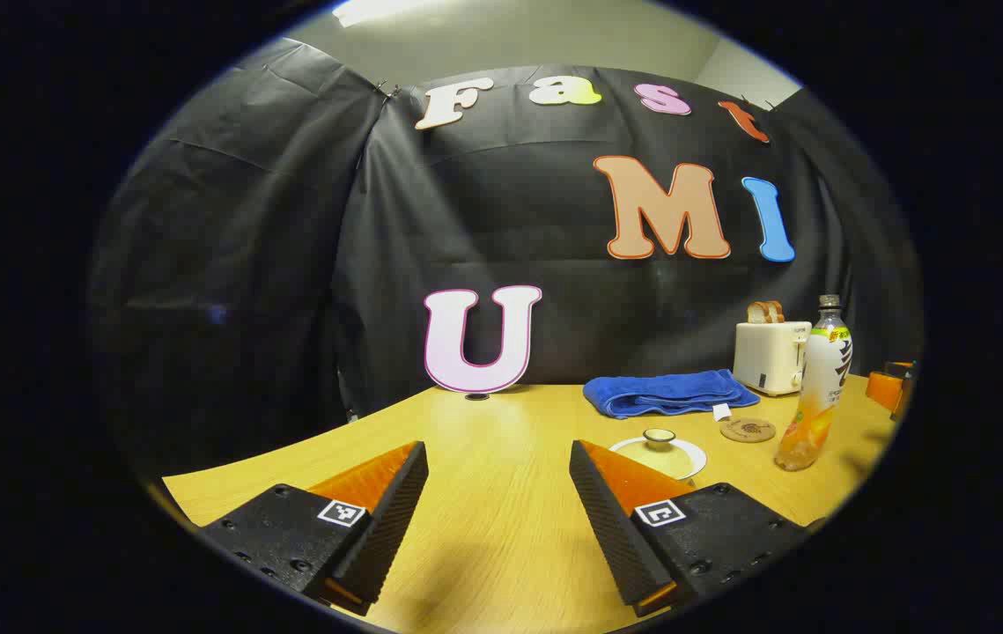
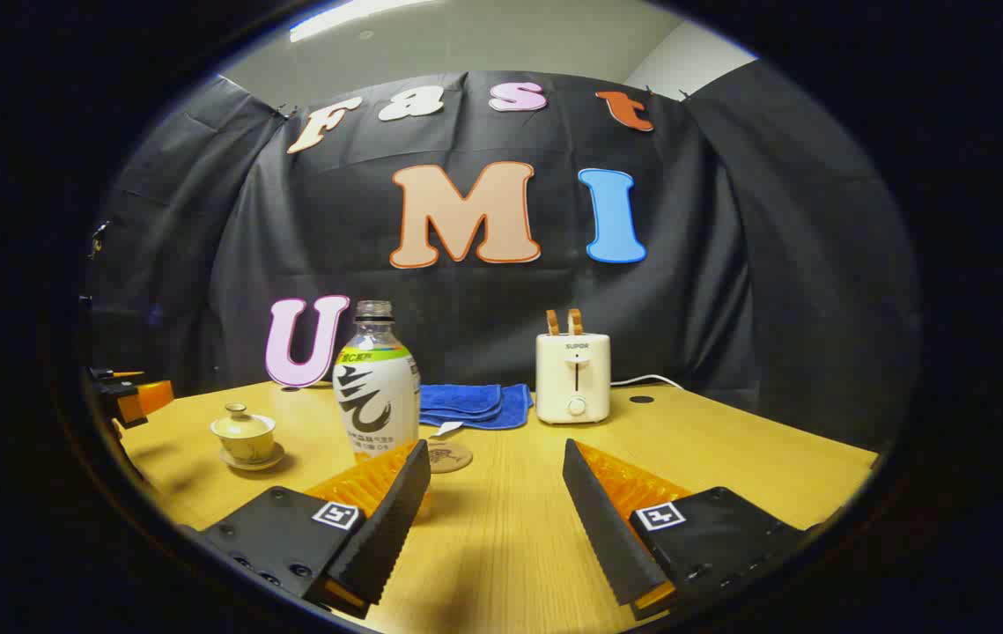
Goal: Open the teacup lid with one hand, grasp the water bottle and pour water into the teacup with the other hand; after pouring, place the water bottle on the coaster and then close the teacup lid.
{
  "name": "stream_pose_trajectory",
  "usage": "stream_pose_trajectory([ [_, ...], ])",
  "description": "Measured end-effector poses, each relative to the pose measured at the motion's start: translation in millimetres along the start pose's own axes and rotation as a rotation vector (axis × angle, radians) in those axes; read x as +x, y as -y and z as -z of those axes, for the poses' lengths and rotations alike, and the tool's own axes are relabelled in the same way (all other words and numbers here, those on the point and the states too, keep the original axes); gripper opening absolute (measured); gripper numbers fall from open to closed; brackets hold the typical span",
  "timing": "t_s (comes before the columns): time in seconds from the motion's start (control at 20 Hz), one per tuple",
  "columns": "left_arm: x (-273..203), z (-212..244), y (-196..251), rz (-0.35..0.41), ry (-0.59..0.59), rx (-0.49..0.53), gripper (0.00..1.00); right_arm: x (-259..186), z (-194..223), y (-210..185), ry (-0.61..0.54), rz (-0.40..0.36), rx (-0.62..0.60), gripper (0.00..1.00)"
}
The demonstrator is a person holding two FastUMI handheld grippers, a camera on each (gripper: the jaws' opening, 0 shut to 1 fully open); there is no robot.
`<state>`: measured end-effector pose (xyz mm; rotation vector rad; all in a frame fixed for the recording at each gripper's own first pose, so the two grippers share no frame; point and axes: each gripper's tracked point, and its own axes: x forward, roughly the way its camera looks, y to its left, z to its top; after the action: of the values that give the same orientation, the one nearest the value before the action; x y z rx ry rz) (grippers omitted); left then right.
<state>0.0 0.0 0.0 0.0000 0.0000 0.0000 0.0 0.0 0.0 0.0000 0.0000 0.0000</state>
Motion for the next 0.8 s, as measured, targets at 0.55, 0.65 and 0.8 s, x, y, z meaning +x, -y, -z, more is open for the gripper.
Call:
stream_pose_trajectory([
  [0.55, -0.4, -0.5, -2.5, -0.019, -0.001, 0.001, 0.95, 1.1, -0.2, 12.0, 0.003, 0.061, -0.001, 0.96],
  [0.65, -1.3, -0.2, -2.1, -0.016, 0.000, 0.002, 0.95, 1.1, 0.2, 12.0, 0.004, 0.060, -0.002, 0.96],
  [0.8, 0.8, -0.4, 1.2, -0.006, -0.002, 0.004, 0.95, 1.1, 0.9, 12.0, 0.004, 0.060, -0.002, 0.96],
])
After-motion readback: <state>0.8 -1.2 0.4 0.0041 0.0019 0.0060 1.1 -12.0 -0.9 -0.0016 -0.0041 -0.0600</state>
